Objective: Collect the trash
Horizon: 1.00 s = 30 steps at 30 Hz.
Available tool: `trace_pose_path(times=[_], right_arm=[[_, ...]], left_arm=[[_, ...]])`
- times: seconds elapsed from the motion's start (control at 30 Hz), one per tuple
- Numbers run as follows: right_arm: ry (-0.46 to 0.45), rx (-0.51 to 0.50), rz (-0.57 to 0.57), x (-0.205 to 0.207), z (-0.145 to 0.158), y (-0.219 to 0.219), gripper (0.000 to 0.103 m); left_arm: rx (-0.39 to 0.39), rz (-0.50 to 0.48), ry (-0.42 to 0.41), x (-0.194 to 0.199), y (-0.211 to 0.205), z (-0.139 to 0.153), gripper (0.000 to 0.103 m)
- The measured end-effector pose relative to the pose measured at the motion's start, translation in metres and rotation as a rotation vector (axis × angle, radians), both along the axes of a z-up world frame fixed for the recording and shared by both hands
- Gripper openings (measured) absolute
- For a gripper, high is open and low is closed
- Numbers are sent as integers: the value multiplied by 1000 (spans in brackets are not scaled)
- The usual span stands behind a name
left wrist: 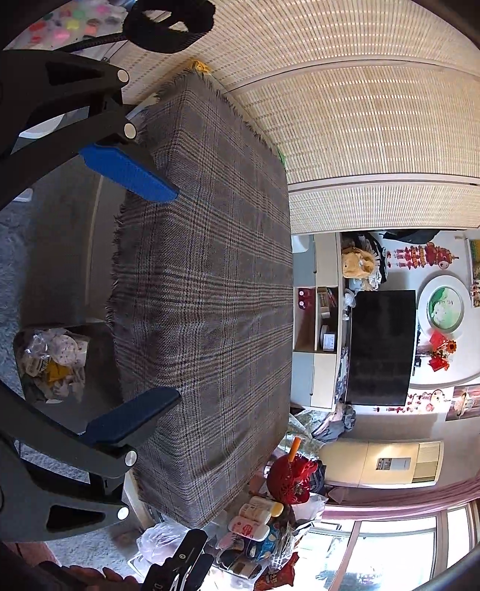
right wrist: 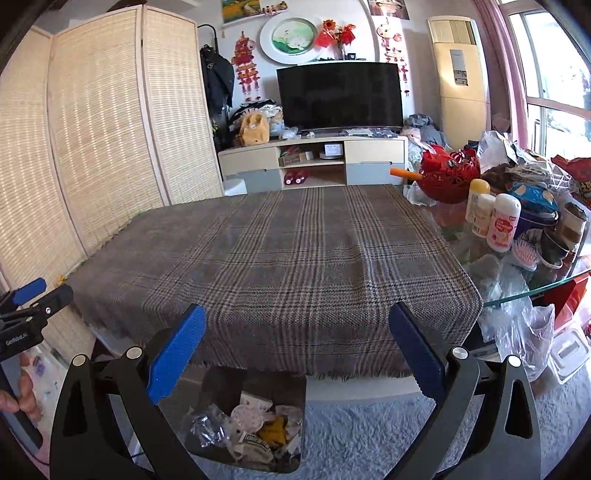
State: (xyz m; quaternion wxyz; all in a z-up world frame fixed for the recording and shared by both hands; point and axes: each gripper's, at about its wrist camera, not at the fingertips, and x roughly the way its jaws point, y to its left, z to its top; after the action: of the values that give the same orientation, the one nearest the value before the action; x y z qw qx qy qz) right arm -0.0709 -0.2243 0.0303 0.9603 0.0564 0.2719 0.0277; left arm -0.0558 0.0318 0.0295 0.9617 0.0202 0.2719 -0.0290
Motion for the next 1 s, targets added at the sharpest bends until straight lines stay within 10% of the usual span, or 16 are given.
trace_pose_path(times=[1.0], right_arm=[[-98,-25,32,-2,4,16,100]], left_arm=[[17,-6,-79,1,-7,4,95]])
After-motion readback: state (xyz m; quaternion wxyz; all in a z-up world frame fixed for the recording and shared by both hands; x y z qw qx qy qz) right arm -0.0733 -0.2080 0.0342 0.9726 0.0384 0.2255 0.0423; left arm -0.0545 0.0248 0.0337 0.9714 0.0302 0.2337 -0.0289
